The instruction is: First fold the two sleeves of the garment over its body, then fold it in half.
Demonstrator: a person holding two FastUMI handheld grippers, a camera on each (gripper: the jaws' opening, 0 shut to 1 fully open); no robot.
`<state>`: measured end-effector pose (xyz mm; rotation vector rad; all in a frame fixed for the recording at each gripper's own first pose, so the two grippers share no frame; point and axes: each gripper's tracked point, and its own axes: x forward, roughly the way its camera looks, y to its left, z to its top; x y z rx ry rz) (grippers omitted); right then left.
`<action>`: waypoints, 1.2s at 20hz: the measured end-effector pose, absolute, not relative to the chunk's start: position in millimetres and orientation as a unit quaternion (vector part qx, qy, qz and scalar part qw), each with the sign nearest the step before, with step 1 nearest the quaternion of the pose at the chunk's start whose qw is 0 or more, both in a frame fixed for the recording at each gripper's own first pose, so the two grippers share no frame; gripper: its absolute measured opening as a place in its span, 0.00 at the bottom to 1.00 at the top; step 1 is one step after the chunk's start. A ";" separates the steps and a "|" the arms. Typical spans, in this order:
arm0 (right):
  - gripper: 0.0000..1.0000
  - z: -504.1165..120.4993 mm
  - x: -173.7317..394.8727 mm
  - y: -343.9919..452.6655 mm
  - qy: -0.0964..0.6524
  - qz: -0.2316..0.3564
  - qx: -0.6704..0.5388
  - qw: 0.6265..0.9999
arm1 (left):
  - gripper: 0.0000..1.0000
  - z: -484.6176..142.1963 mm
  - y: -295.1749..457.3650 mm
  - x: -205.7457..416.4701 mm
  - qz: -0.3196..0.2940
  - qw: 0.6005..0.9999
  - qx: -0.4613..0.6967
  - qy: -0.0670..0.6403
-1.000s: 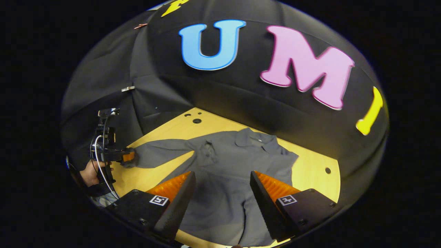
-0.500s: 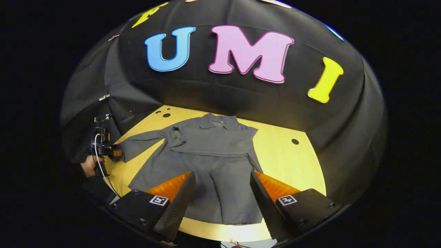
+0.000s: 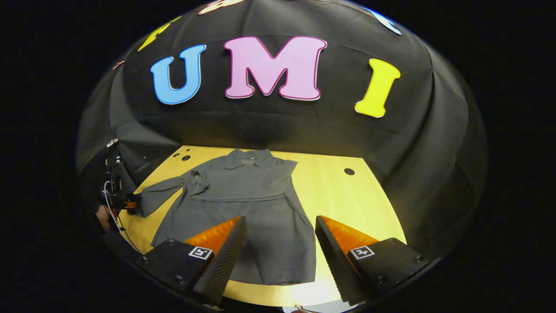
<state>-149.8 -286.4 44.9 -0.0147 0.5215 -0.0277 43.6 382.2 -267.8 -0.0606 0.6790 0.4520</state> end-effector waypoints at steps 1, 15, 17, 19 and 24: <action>0.98 46.5 -149.0 -295.9 0.252 -0.024 -0.005 0.967 | 0.06 -256.9 380.2 46.6 0.219 0.920 -0.026 0.324; 0.98 47.5 -157.3 -380.9 0.245 -0.086 0.030 0.965 | 0.05 -85.9 227.1 183.5 0.093 0.977 0.014 0.193; 0.98 46.9 -156.0 -395.7 0.241 -0.098 0.038 0.965 | 0.05 -78.8 186.3 199.6 0.062 0.980 0.036 0.186; 0.98 40.5 -153.9 -407.2 0.244 -0.105 0.053 0.963 | 0.05 -77.1 142.5 215.1 0.030 0.982 0.050 0.180; 0.98 20.2 -145.1 -431.6 0.260 -0.106 0.070 0.957 | 0.05 -86.7 43.3 247.3 -0.041 0.981 0.066 0.180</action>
